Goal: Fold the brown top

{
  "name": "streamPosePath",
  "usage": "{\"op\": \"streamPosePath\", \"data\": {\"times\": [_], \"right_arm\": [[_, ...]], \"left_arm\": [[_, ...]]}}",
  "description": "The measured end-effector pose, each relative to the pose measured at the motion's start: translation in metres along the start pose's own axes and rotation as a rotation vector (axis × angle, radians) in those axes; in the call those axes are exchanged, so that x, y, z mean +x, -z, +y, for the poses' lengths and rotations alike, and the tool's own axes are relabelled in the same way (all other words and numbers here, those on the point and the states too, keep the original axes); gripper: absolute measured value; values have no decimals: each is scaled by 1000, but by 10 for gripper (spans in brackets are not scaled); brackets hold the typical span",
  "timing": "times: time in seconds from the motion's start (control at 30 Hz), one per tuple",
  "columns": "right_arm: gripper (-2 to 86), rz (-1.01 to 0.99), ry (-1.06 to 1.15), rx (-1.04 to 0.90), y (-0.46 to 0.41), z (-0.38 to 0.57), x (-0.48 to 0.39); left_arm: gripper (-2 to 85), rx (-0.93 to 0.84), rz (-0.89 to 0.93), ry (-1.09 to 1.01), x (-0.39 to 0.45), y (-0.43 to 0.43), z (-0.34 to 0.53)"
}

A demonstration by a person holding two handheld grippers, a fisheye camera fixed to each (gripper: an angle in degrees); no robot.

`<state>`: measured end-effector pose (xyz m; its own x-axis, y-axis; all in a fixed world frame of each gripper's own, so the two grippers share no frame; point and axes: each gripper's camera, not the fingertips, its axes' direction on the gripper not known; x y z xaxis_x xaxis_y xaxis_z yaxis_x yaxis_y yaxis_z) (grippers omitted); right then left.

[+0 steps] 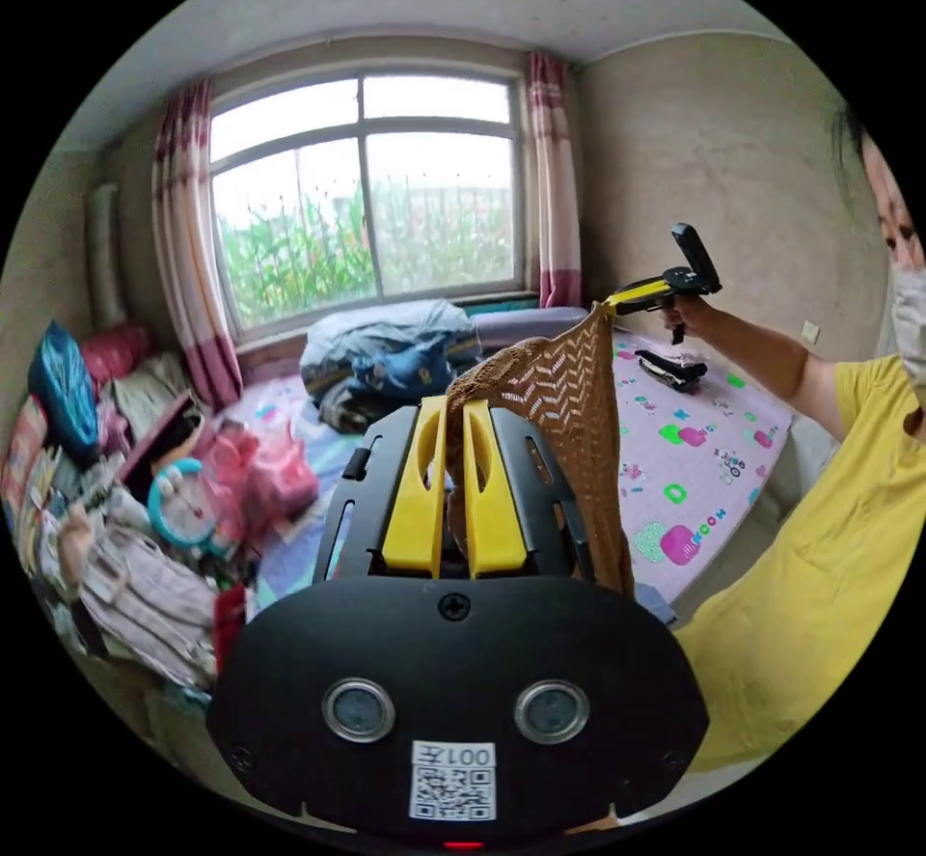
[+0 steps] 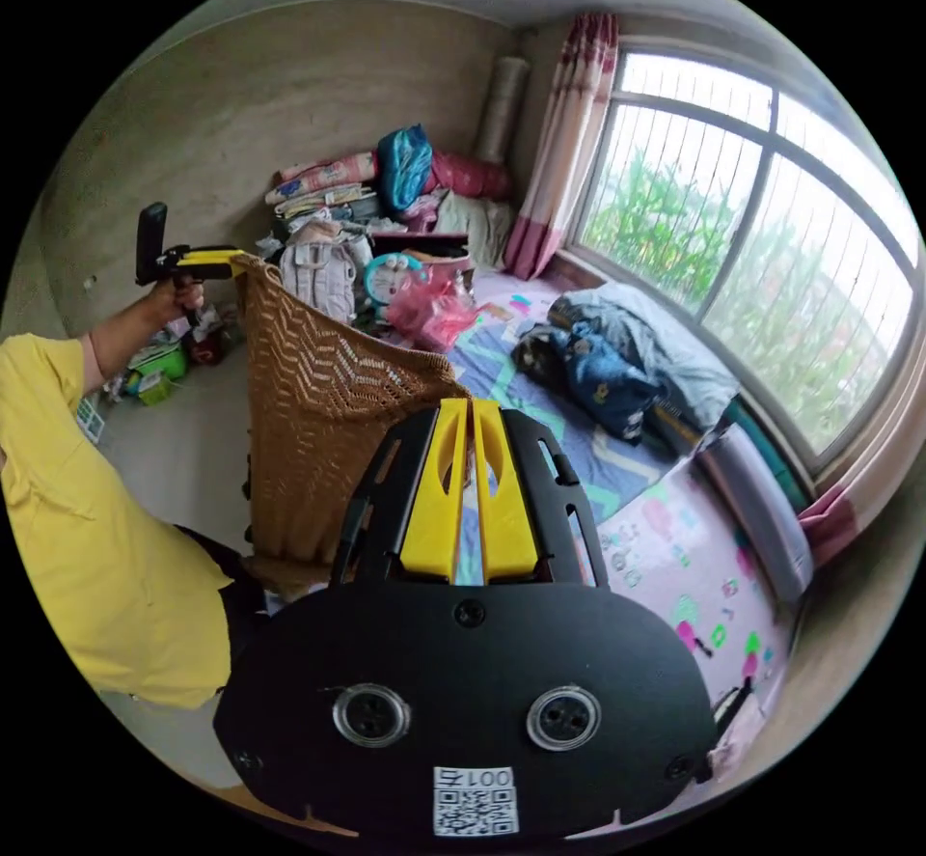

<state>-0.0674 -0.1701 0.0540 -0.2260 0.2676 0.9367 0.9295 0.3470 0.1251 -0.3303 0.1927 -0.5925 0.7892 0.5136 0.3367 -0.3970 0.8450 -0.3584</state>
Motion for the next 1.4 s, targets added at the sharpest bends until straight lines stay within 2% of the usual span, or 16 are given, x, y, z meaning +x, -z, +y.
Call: {"op": "streamPosePath", "data": {"times": [0.23, 0.53, 0.7, 1.03, 1.4], "right_arm": [[2, 295, 85, 180, 142, -41, -56], [1, 378, 49, 211, 251, -31, -88], [1, 370, 58, 230, 319, -14, -77], [1, 212, 162, 169, 433, 60, -10], [1, 182, 107, 75, 507, 146, 40]], "left_arm": [[-8, 231, -99, -242, 43, 105, -83], [-11, 274, -172, -356, 115, 172, -140], [-11, 289, -217, -375, 188, 204, -184], [-9, 183, -289, -256, 357, 198, -228], [-10, 87, -50, -184, 483, 139, -237]]}}
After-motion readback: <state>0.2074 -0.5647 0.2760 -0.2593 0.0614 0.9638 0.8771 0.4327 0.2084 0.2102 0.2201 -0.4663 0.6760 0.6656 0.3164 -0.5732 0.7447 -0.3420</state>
